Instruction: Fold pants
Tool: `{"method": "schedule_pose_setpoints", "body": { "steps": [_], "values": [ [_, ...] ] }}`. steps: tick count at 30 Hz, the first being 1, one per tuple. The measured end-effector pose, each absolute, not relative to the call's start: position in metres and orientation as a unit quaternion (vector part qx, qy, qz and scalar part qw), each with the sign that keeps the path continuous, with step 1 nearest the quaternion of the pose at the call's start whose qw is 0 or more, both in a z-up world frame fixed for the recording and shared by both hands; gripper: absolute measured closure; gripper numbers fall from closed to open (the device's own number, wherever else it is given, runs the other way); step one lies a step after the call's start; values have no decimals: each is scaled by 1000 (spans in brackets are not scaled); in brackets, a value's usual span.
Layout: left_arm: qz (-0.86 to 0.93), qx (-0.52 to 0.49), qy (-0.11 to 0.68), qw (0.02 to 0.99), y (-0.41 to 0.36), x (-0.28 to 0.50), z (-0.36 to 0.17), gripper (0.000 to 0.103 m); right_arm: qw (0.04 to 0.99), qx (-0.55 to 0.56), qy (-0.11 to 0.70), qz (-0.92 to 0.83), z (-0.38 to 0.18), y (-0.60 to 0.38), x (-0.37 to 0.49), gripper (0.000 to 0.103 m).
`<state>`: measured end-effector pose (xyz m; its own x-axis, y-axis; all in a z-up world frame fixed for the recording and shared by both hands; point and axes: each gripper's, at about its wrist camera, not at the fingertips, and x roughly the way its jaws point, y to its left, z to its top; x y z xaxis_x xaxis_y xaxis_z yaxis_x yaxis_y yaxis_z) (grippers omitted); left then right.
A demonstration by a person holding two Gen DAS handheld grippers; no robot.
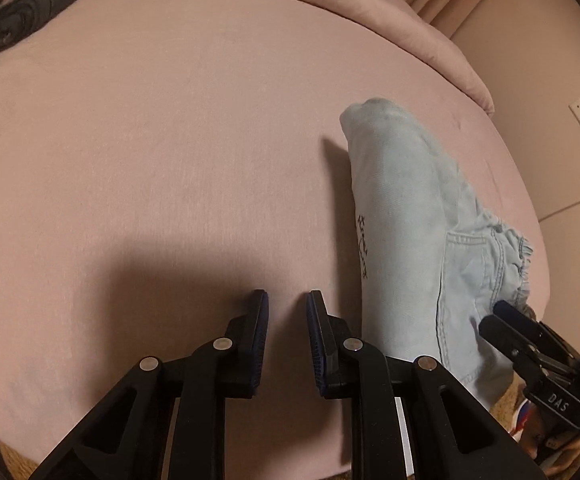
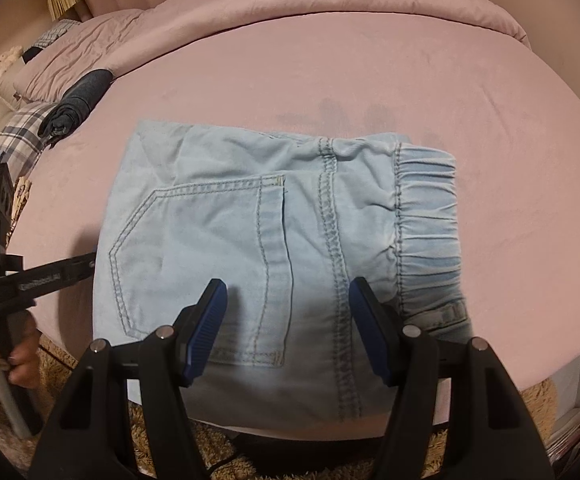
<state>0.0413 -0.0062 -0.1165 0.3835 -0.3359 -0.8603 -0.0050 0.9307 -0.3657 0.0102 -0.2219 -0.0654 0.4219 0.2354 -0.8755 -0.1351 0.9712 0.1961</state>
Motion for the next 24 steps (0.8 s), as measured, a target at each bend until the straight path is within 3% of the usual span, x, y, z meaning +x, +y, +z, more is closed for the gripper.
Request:
{"method": "schedule_pose_setpoints", "body": {
  "steps": [16,24],
  "values": [
    [-94,-181,548,811,3,48,-119,83,839,77,523,128,-68,-238,8,40],
    [-101,-201,513,828,-4,38,-92,83,841,83,519,133,-68,-244,7,40]
  ]
}}
